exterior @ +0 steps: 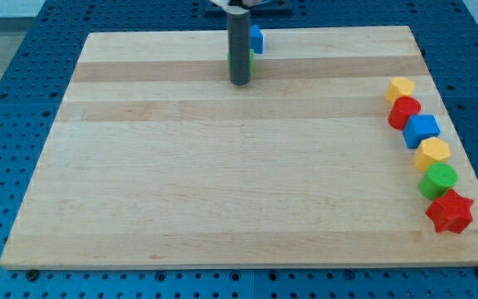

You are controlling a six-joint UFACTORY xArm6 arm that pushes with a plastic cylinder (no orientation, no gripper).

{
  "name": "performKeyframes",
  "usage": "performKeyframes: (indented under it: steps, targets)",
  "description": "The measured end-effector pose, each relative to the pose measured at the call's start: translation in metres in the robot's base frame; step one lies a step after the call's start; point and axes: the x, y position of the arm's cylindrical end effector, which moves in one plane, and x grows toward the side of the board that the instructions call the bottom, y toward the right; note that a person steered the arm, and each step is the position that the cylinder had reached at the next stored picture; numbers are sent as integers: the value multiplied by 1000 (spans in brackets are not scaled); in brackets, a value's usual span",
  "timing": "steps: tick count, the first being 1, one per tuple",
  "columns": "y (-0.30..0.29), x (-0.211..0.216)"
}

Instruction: Push the heart to the top right of the red circle

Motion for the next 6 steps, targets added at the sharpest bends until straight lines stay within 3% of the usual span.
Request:
performKeyframes:
  steps: [1,4,6]
  targets:
    - [0,-4]
    - [91,-3]
    - [93,-3]
